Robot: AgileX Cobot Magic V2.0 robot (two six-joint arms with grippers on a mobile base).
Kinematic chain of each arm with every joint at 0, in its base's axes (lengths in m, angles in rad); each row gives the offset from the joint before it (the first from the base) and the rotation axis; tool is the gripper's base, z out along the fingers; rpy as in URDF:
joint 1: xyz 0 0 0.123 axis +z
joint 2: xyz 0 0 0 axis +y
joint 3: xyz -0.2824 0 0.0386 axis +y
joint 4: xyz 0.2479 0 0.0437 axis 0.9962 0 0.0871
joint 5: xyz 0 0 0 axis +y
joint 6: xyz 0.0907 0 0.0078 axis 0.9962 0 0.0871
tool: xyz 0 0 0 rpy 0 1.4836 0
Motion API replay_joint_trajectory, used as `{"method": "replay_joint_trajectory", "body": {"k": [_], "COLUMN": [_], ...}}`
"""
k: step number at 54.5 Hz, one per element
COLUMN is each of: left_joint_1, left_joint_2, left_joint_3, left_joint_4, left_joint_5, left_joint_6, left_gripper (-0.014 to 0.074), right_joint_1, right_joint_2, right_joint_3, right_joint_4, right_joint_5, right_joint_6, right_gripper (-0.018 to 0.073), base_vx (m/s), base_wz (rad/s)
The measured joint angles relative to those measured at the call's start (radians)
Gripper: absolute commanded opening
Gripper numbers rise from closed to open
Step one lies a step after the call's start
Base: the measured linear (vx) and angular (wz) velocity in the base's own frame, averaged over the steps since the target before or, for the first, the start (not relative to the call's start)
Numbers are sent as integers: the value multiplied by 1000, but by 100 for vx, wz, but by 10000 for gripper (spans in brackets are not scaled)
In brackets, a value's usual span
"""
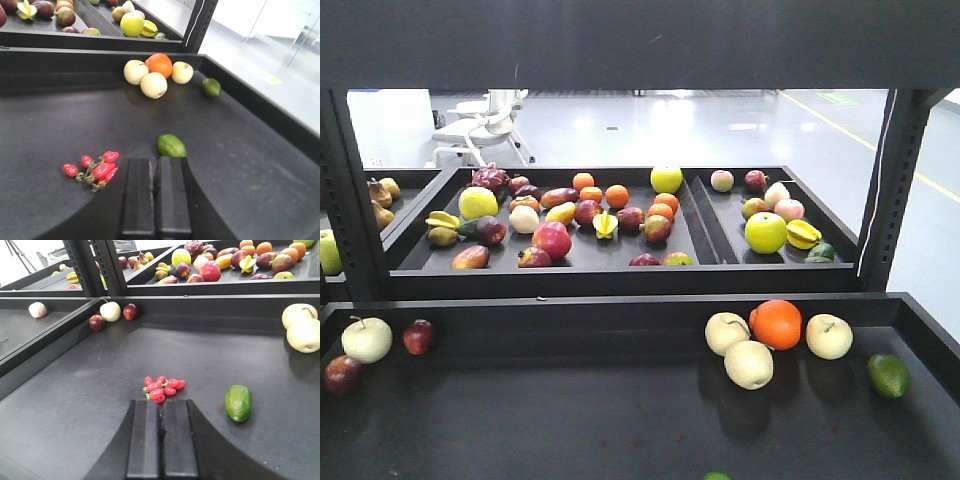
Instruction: Pick snacks and fruit into basket
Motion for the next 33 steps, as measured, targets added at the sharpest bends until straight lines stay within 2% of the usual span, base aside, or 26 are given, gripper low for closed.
{"method": "replay_joint_trajectory", "body": {"k": [11, 19, 33], "left_joint_1": [0, 0, 3], "left_joint_2": [111, 282, 578], "left_joint_3": [-167, -302, -549], "left_joint_4": [3, 4, 52], "left_joint_5": [16, 34, 20], "left_joint_6": [4, 9, 58], "left_gripper": [2, 3, 3], "right_joint_1": [0, 0, 0], "right_joint_2": [0, 0, 0], "right_joint_3": [0, 0, 0], "right_joint_4": [0, 0, 1], "right_joint_5": [-15, -16, -16], "right_joint_6": [0, 0, 1], "right_gripper": [-8, -8, -8], "base_vx": [0, 0, 0], "base_wz": [0, 0, 0]}}
